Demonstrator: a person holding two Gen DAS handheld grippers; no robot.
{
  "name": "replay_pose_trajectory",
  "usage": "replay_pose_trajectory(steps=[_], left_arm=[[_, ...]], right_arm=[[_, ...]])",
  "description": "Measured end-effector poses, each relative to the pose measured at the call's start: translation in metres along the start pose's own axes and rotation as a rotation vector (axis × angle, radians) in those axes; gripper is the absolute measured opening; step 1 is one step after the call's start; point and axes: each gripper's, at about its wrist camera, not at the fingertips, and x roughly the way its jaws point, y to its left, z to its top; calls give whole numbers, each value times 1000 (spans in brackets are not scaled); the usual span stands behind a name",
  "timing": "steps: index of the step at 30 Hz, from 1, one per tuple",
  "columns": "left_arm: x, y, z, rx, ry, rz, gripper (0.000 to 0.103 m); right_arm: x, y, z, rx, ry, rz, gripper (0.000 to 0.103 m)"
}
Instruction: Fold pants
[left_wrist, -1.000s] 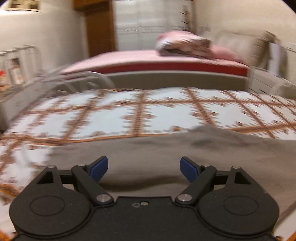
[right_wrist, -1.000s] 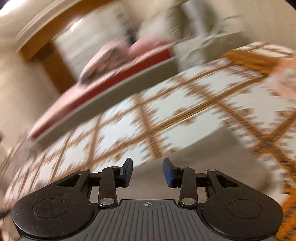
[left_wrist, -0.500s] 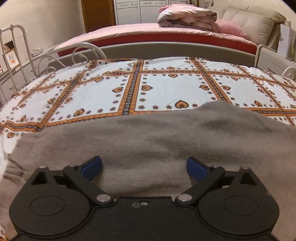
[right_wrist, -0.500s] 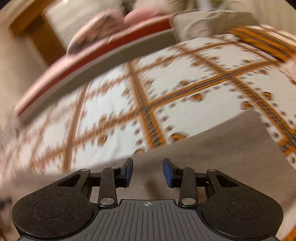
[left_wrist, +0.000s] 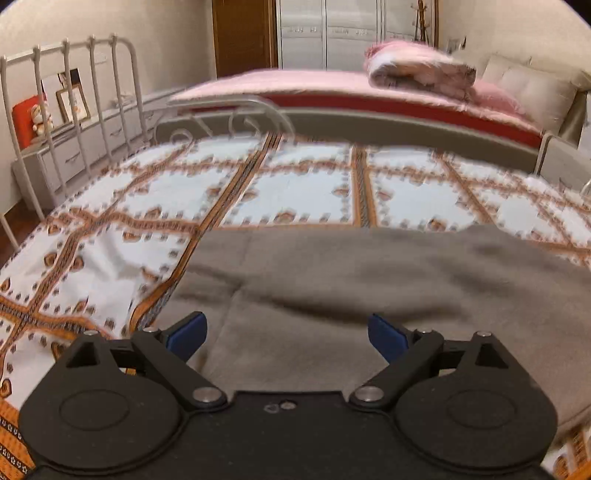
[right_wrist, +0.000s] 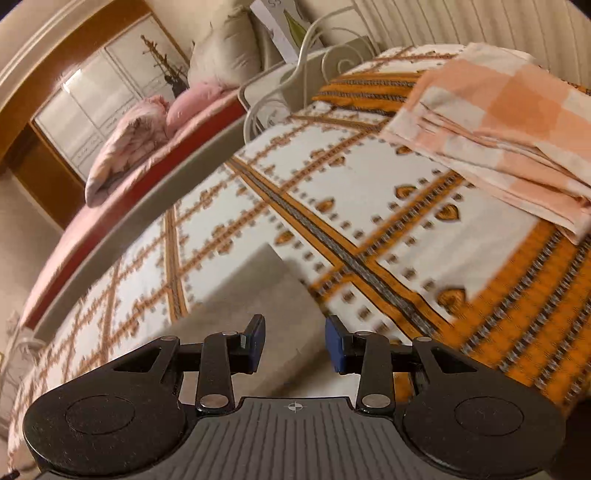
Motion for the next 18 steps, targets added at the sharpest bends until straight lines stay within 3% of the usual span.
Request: replay_pose_trajectory(steps=[1,3,9,11,18], left_arm=[[11,1,-4,22,55,29,87],[18,-3,-8,96,50,69,90],[-15,8,7,-53,-34,60,86],[-24,11,4,-62,-55,56,86],[-23,10,-6,-13,-8,46,87]], right_arm=[[-1,-1,-1,0,11,0,37],[1,2,-3,-13,21,-4,37],[14,10,-10,-33,64,20,42],[16,7,-12,-7,79,29,58],[16,-16,-14,185,119,126,58]])
